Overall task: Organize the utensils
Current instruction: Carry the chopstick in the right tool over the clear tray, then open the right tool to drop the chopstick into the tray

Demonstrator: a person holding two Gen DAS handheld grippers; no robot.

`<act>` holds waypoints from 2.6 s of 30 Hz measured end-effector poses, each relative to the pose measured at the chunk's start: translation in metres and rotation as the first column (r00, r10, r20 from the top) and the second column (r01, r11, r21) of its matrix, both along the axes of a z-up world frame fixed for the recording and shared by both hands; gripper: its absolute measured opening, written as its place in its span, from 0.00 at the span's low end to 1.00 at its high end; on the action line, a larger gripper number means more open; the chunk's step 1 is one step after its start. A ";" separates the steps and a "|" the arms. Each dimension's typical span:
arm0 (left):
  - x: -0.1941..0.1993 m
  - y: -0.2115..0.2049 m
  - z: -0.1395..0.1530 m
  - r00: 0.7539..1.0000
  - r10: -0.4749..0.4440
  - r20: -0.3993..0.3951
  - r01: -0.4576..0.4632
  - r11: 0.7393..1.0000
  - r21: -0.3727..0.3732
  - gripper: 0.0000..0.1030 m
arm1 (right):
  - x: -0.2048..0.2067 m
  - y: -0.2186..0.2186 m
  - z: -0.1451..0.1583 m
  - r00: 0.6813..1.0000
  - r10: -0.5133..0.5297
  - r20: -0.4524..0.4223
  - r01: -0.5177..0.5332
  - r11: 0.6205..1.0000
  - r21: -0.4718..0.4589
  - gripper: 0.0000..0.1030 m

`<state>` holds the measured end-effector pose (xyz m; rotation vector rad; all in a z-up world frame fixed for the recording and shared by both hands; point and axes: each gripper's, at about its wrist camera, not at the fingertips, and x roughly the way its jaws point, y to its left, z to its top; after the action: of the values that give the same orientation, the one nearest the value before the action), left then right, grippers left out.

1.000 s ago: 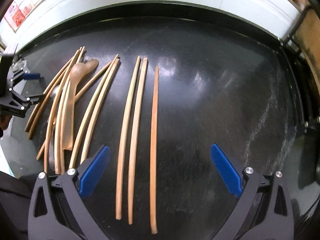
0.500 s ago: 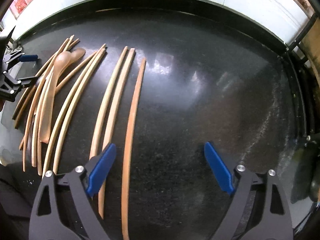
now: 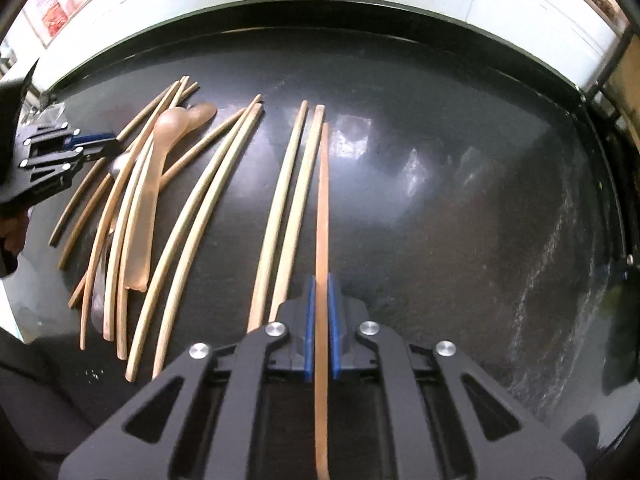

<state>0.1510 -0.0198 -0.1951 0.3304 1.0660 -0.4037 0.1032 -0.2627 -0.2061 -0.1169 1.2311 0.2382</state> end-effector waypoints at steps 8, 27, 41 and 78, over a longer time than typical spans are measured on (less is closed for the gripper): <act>-0.011 0.016 0.030 0.979 0.200 -0.038 -0.201 0.978 -0.045 0.06 | -0.006 0.001 0.032 0.993 -0.120 0.020 0.119 0.991 0.057 0.07; -0.093 0.169 0.200 0.819 0.572 -0.051 -0.570 0.800 -0.184 0.06 | -0.027 0.199 0.198 0.983 0.156 0.093 -0.180 0.904 0.387 0.07; -0.094 0.341 0.152 0.658 0.737 -0.156 -0.751 0.626 -0.211 0.06 | 0.001 0.424 0.170 0.954 0.298 -0.029 -0.238 0.814 0.529 0.07; -0.103 0.366 0.115 0.719 0.694 -0.036 -0.691 0.707 -0.153 0.94 | 0.014 0.339 0.135 0.990 0.138 0.030 -0.139 0.915 0.379 0.80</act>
<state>0.0482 0.3464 -0.0805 -0.2242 1.0455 0.2058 0.1171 0.0764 -0.0713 0.1335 1.1542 0.5965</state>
